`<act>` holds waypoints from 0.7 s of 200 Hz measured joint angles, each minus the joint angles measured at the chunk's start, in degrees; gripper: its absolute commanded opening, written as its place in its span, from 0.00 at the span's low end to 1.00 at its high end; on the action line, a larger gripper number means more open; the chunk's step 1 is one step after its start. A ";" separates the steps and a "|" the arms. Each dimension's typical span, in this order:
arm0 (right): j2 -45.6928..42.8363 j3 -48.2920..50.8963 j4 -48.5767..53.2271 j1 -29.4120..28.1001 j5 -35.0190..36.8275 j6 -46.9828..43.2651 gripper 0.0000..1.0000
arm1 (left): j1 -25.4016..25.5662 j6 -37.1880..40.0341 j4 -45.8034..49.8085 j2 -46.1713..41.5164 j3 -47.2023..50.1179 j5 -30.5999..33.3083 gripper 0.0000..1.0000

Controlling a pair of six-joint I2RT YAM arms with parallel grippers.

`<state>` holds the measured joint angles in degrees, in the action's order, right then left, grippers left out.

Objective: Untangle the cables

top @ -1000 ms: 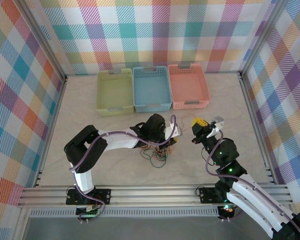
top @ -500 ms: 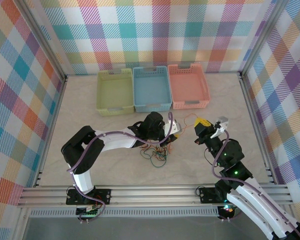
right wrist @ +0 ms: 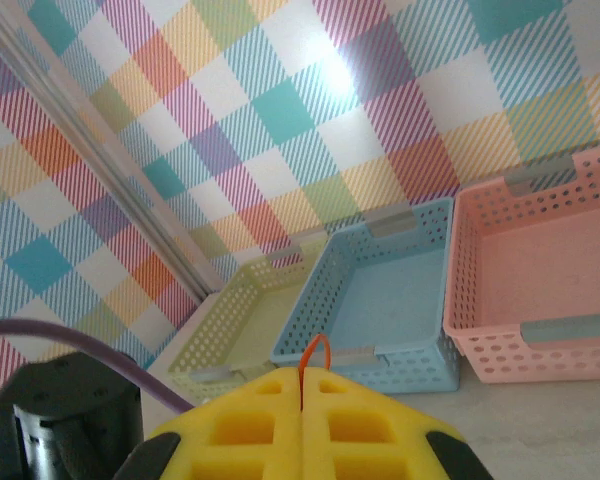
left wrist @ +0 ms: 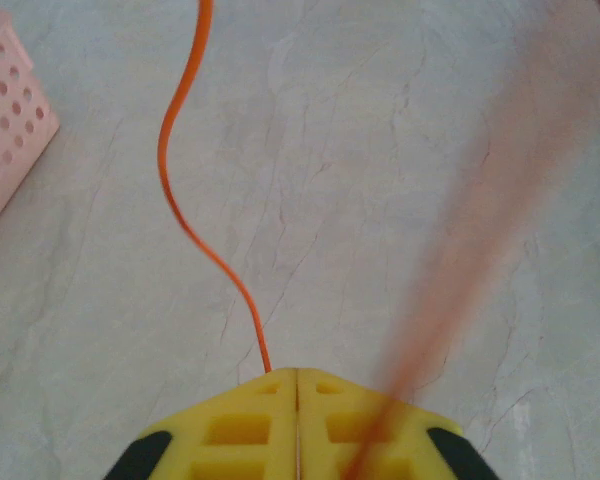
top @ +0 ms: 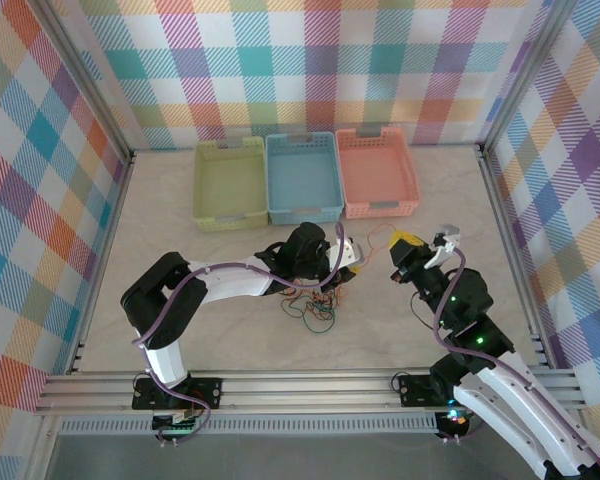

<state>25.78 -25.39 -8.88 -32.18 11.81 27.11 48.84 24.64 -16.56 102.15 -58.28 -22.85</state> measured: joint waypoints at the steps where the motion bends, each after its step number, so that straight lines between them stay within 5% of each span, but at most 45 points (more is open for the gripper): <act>1: 0.00 -0.11 0.00 0.02 0.13 0.04 0.00 | -0.02 -0.11 0.07 0.00 0.02 0.02 0.14; 36: -0.11 -2.54 -0.96 0.04 1.75 0.81 0.00 | -0.52 -0.98 1.31 0.00 0.94 0.44 0.20; 140: 0.98 -3.80 1.07 0.04 1.88 3.82 0.00 | -0.57 -1.29 1.55 0.02 1.14 0.44 0.19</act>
<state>26.76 -29.19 -7.81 -32.14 13.69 30.94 48.27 23.35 -15.00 102.17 -57.14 -22.41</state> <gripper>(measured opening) 0.063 0.184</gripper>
